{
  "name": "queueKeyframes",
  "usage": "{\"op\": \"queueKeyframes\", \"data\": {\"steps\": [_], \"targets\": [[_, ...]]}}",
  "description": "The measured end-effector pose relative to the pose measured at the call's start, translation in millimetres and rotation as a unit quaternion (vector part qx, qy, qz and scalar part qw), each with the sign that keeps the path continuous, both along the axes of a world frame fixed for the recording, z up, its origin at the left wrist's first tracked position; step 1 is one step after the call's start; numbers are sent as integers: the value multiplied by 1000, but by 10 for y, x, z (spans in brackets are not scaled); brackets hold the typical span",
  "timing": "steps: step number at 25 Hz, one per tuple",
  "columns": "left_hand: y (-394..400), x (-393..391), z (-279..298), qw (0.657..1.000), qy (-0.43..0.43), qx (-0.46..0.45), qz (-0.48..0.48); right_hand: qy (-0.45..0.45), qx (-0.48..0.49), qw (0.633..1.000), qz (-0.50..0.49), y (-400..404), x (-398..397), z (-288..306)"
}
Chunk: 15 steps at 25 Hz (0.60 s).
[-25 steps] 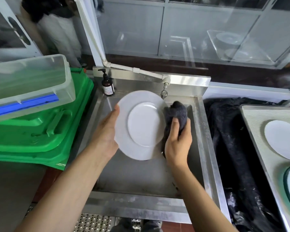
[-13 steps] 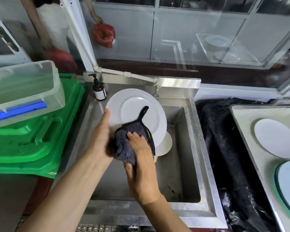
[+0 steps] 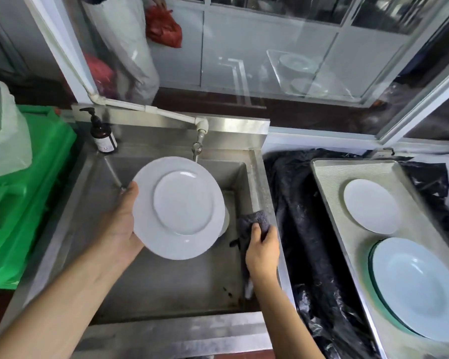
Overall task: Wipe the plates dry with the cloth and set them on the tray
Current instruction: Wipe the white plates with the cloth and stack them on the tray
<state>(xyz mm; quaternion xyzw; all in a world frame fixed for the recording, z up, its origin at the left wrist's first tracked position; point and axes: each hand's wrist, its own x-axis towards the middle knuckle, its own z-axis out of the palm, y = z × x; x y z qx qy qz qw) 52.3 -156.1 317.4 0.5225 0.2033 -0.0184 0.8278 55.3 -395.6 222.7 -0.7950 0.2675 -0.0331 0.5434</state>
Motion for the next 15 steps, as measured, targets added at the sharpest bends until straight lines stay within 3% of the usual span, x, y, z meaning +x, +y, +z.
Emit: {"op": "queueKeyframes", "data": {"steps": [3, 5, 7, 9, 10, 15], "targets": [[-195, -15, -71, 998, 67, 4, 11, -43, -141, 987, 61, -411, 15, -115], [-334, -13, -81, 993, 107, 17, 47, -61, -318, 938, 120, -624, 13, -276], [-445, 5, -96, 989, 125, 22, 78, 60, -416, 880, 223, -720, -63, -486], [-525, 32, -137, 986, 134, 24, 96, 202, -407, 834, 312, -763, -205, -676], [-551, 42, -161, 984, 139, 29, 109, 228, -391, 828, 330, -788, -268, -746], [-661, 41, -215, 984, 104, 84, 116, 207, -393, 842, 306, -791, -271, -661]]}}
